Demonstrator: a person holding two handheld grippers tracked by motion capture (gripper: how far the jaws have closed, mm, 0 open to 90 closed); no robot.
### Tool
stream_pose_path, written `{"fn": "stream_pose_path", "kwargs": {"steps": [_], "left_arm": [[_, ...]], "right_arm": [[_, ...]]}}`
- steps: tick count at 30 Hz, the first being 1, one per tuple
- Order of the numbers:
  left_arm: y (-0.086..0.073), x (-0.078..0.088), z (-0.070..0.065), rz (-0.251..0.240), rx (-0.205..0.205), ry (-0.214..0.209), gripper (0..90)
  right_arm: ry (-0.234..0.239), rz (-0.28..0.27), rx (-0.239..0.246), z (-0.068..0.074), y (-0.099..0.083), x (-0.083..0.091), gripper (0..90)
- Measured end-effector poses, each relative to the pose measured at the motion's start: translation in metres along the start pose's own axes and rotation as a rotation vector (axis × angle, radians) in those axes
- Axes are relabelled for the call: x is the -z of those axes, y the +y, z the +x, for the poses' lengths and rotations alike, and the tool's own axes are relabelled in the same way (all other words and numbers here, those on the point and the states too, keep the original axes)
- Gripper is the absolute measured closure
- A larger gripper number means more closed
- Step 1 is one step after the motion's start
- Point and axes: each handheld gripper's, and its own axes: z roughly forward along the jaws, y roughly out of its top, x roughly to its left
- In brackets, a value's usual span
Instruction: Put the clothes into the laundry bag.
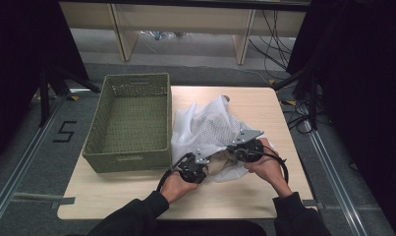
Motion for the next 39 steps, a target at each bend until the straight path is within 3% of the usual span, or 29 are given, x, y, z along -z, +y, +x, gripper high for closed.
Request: {"fn": "stream_pose_path", "kwargs": {"steps": [2,6,9,11,12,13,15,17,20,21,22,26,27,30,34,37,38,39], "left_arm": [[0.0,0.0,0.001,-0.001,-0.001,0.012,85.8],[0.004,0.009,0.003,-0.04,0.009,0.025,88.3],[0.005,0.014,0.006,-0.063,0.015,0.035,88.5],[0.003,0.015,0.007,-0.059,0.008,0.039,88.4],[0.002,0.015,0.008,-0.057,0.0,0.035,88.4],[-0.001,0.014,0.007,-0.055,0.021,0.029,88.4],[-0.005,0.014,0.006,-0.046,0.014,0.025,86.4],[-0.007,0.014,0.006,-0.046,0.007,0.027,79.3],[-0.011,0.013,0.007,-0.025,0.024,0.0,62.9],[-0.012,0.014,0.008,-0.015,-0.003,-0.006,62.9],[-0.014,0.013,0.007,-0.005,0.001,0.002,54.9],[-0.014,0.012,0.007,0.002,0.007,0.004,61.0],[-0.013,0.013,0.007,0.005,0.002,0.005,75.6],[-0.013,0.012,0.003,0.015,-0.011,-0.011,87.4],[-0.013,0.016,-0.002,0.015,-0.039,-0.016,88.9],[-0.013,0.018,-0.005,0.015,-0.042,-0.015,89.0],[-0.015,0.019,-0.01,0.003,-0.06,-0.016,89.1],[-0.015,0.019,-0.01,0.003,-0.06,-0.016,89.1]], "right_arm": [[0.001,0.005,0.005,0.002,0.0,0.002,89.5],[0.083,0.049,0.072,0.01,-0.004,0.006,89.5],[0.137,0.091,0.064,0.019,-0.008,0.002,89.4],[0.148,0.086,0.075,0.02,-0.009,-0.001,89.4],[0.177,0.103,0.054,0.024,-0.013,-0.006,89.4],[0.177,0.103,0.054,0.024,-0.013,-0.006,89.4],[0.204,0.11,0.056,0.026,-0.015,-0.011,89.4],[0.204,0.115,0.055,0.028,-0.016,-0.015,89.4],[0.193,0.125,0.062,0.029,-0.016,-0.016,89.4],[0.195,0.132,0.057,0.03,-0.016,-0.016,89.4],[0.196,0.126,0.066,0.03,-0.016,-0.016,89.4],[0.204,0.125,0.064,0.031,-0.017,-0.017,89.4],[0.21,0.126,0.065,0.032,-0.017,-0.018,89.3],[0.222,0.127,0.067,0.033,-0.017,-0.02,89.3],[0.229,0.132,0.074,0.036,-0.017,-0.031,89.3],[0.215,0.129,0.05,0.035,-0.015,-0.038,89.4],[0.18,0.115,0.047,0.034,-0.012,-0.046,89.6],[0.18,0.115,0.047,0.034,-0.012,-0.046,89.6]]}}
